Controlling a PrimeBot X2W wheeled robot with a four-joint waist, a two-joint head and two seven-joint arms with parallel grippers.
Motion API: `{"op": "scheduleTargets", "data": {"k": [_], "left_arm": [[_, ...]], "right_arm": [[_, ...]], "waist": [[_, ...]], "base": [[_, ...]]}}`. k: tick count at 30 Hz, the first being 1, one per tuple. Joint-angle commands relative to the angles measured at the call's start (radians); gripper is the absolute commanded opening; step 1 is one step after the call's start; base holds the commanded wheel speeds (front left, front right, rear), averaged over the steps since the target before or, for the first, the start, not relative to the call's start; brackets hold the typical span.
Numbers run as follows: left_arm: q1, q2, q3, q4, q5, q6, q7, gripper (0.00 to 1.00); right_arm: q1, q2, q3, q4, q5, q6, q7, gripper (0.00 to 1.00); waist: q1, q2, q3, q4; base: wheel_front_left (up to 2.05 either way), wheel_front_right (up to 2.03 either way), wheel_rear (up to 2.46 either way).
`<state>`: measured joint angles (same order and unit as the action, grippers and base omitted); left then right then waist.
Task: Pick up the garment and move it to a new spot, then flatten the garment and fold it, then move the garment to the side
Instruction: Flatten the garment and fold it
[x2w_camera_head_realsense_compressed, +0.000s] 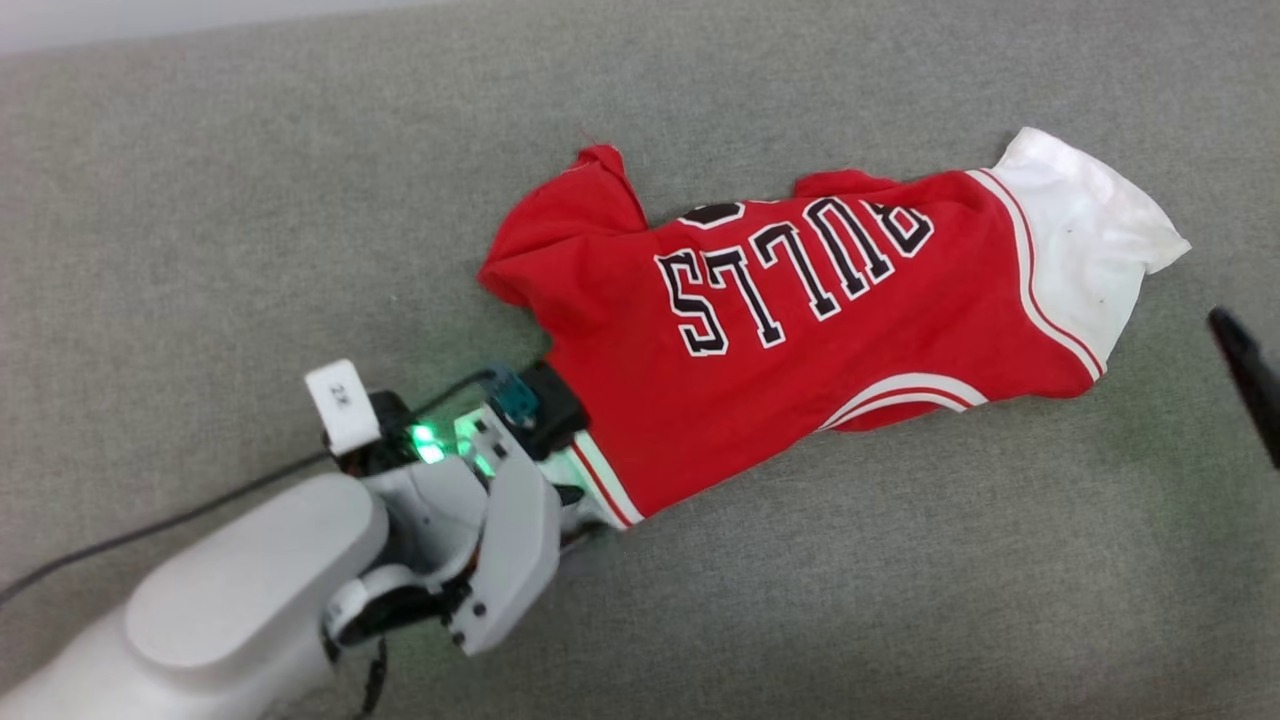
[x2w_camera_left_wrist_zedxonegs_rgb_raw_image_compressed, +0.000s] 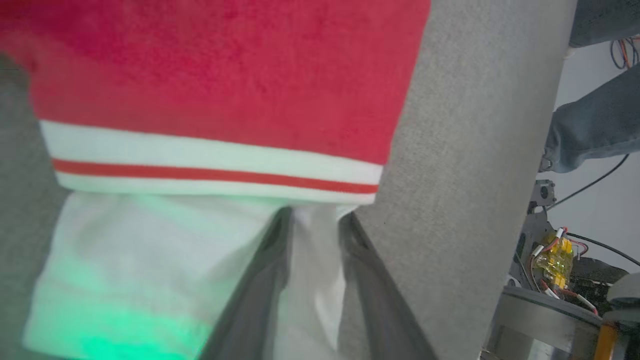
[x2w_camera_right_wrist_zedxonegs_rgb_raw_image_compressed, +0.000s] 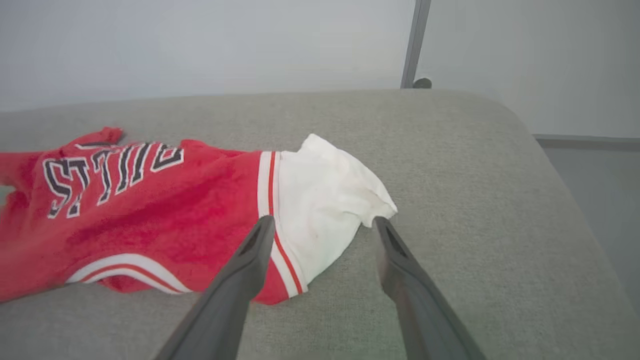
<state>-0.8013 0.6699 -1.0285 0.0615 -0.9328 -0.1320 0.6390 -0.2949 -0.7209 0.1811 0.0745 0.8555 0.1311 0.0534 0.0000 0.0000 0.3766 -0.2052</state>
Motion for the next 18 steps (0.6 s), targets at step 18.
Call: {"op": "scheduleTargets", "data": {"k": [18], "left_arm": [[-0.071, -0.007, -0.110, 0.081, 0.011, 0.010, -0.119, 0.00]], "right_arm": [[-0.255, -0.106, 0.156, 0.171, 0.132, -0.001, 0.523, 1.00]], "waist": [[0.0000, 0.0000, 0.096, 0.065]], "base": [[0.00, 0.00, 0.00]]}}
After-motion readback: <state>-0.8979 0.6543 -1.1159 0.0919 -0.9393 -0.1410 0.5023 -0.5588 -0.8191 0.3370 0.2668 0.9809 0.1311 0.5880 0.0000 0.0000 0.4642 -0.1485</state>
